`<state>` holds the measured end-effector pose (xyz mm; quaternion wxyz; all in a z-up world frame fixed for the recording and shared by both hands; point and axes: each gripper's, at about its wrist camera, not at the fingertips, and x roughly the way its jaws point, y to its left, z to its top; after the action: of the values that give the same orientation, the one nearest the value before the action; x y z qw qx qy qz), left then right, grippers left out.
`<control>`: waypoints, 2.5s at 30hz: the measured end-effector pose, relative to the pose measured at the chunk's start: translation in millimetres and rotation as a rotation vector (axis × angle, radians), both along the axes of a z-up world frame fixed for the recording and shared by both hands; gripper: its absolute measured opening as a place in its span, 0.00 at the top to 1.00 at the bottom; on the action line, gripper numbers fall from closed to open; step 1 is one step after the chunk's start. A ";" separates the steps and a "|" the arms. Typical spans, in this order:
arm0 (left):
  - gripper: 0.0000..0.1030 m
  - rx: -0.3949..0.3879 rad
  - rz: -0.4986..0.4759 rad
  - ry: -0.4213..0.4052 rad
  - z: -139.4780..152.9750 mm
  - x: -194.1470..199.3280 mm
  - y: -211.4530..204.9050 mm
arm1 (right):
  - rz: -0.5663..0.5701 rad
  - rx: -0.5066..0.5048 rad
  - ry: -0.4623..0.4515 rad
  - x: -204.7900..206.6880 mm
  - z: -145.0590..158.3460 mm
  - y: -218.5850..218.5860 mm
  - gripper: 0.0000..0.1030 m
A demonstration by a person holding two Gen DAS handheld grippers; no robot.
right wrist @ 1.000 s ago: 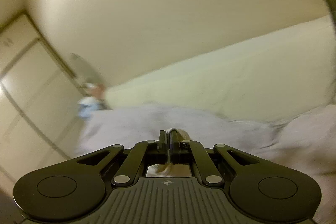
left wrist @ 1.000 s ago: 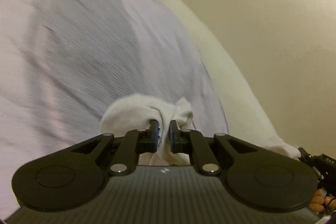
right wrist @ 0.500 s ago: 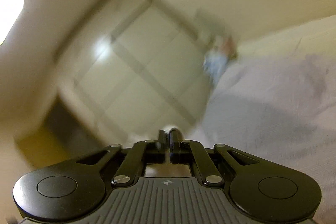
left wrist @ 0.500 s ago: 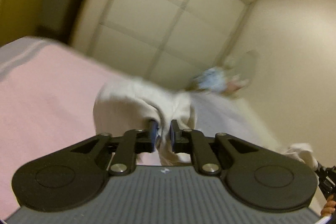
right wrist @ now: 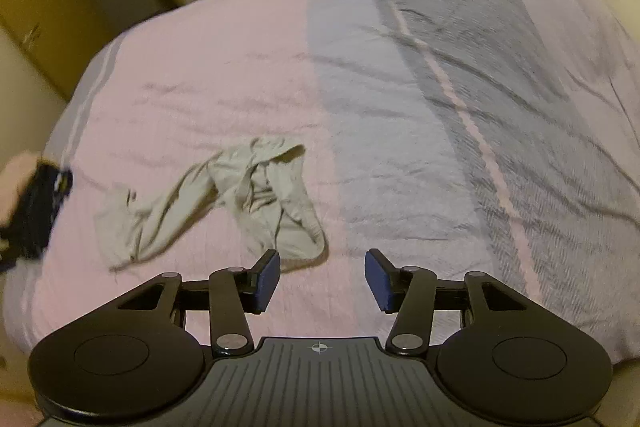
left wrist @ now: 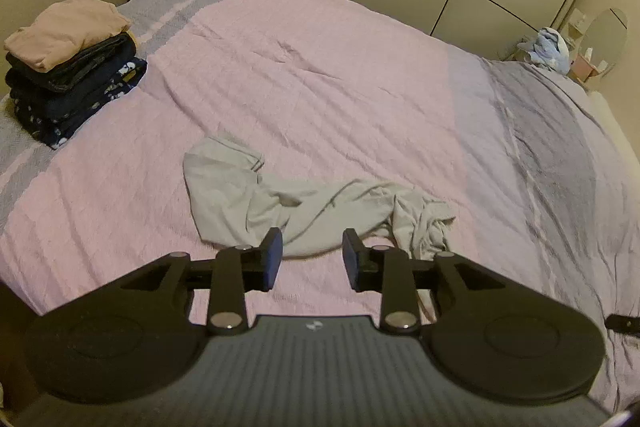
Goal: Fold clothes
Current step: 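Carry the beige garment with both grippers and drop it flat on the bed, then move both open grippers over the spread beige garment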
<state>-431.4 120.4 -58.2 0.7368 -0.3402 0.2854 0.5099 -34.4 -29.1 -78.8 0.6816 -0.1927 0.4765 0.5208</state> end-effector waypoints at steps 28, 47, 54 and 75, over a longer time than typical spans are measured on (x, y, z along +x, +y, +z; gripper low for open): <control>0.72 0.008 -0.050 0.160 -10.8 23.1 -151.4 | 0.194 -0.065 -0.001 -34.8 -18.0 -80.3 0.49; 0.72 -0.077 -0.197 0.180 -52.3 21.3 -33.0 | 0.082 -0.168 -0.015 -67.1 -44.4 10.1 0.49; 0.72 -0.109 -0.306 0.208 -66.2 25.0 27.8 | 0.010 -0.231 -0.010 -93.9 -59.7 60.6 0.49; 0.72 -0.122 -0.384 0.261 -83.3 18.4 104.4 | -0.099 -0.257 -0.020 -130.1 -67.9 115.7 0.49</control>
<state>-412.9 224.8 -141.4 0.7553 -0.2546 0.4678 0.3819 -164.5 86.6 -146.7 0.6809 -0.2601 0.5413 0.4193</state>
